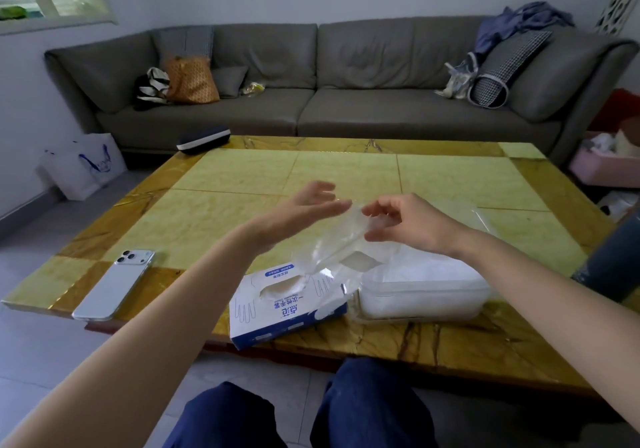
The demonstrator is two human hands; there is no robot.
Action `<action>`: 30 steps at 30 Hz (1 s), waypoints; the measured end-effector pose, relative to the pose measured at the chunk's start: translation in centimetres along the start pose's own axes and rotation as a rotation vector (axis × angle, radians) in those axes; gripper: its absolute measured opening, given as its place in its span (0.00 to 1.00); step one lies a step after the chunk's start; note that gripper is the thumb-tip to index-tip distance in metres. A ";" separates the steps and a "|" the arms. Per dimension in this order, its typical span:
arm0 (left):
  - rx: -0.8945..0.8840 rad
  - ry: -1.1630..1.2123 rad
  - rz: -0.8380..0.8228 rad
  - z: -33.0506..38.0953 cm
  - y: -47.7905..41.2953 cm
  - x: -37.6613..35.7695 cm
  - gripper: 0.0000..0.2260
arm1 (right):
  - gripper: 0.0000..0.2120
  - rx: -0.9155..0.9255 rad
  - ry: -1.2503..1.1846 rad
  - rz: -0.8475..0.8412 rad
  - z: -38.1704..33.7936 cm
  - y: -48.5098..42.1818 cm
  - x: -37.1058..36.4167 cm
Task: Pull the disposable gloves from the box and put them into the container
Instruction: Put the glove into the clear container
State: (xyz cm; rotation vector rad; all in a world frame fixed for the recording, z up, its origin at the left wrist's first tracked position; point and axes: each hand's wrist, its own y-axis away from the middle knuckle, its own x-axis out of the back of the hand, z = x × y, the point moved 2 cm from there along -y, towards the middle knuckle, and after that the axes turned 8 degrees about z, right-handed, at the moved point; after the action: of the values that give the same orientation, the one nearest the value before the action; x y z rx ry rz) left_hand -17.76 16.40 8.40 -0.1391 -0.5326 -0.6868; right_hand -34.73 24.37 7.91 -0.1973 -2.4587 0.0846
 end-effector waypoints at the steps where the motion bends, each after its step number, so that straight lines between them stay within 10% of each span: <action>1: -0.002 -0.031 -0.090 0.8 -0.4 -0.7 0.31 | 0.19 0.010 0.006 -0.010 0.0 0.0 0.3; 12: -0.140 -0.367 -0.032 3.5 -5.0 -3.8 0.04 | 0.14 -0.038 0.365 0.044 3.8 -0.1 4.7; 23: -0.407 -0.252 0.361 6.1 -6.3 -4.5 0.16 | 0.17 0.273 0.605 0.690 3.6 -0.3 9.0; 30: -0.337 -0.411 0.201 1.6 -5.6 -7.7 0.10 | 0.26 0.228 0.841 0.166 7.5 2.2 4.7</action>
State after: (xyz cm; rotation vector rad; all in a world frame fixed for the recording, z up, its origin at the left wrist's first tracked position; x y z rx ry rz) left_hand -26.94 16.91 5.53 -0.6517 -0.7809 -0.5467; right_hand -42.81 27.21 4.73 -0.2697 -1.5790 0.2883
